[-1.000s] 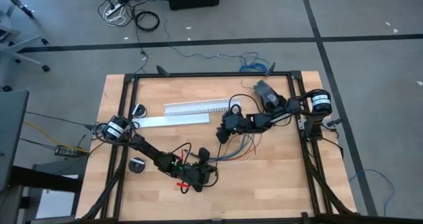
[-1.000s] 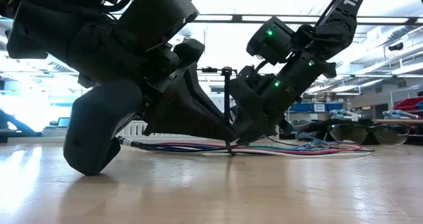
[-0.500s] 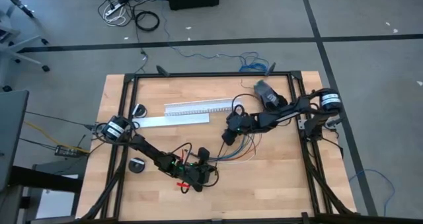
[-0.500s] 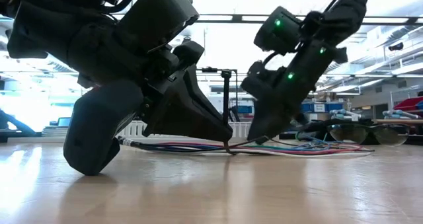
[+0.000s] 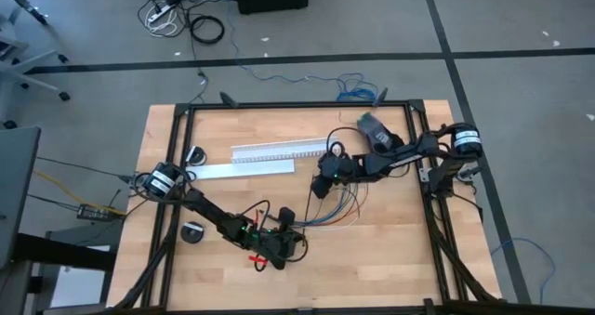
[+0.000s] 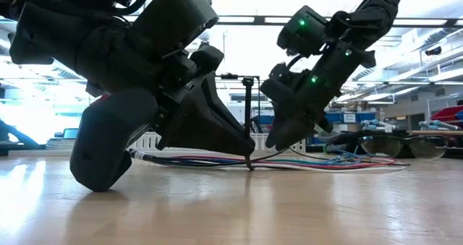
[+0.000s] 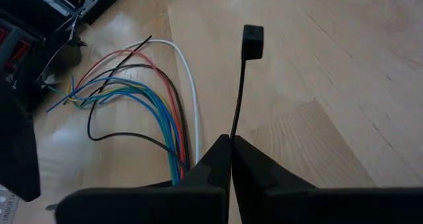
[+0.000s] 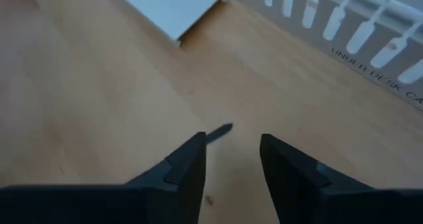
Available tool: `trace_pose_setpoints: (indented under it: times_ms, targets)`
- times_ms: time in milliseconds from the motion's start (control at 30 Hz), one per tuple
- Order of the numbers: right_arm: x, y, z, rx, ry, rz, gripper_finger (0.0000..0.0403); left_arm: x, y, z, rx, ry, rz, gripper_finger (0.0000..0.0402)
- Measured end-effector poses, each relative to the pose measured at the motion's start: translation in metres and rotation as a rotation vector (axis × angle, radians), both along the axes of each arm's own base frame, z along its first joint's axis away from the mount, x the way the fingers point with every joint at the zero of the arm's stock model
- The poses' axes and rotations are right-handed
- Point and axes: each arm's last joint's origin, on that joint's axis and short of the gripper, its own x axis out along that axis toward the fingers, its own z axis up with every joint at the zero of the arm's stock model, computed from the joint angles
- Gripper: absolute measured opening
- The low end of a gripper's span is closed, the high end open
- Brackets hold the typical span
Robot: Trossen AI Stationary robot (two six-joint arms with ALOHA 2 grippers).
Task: Ziptie cables
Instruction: Wrap the colored wires together using a zip tie
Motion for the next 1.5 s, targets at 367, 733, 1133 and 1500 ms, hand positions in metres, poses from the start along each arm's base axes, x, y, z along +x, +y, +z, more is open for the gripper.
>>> trace_pose_setpoints:
  times_ms: [367,733,1133,1500]
  targets:
    - [0.01,-0.007,-0.017,0.059,-0.037,0.042,0.0181,0.0,0.0,0.0,-0.002,0.009,-0.01,0.0]
    - [0.013,-0.007,-0.018,0.073,-0.061,0.058,0.0178,0.0,0.0,-0.001,-0.001,0.012,-0.012,0.0]
    - [0.014,-0.001,-0.019,0.145,-0.072,0.07,0.0168,0.001,0.002,-0.001,-0.003,0.017,-0.01,0.0]
    - [0.02,0.001,-0.013,0.08,-0.143,0.181,0.0166,0.001,0.002,-0.001,-0.005,0.017,-0.005,0.0]
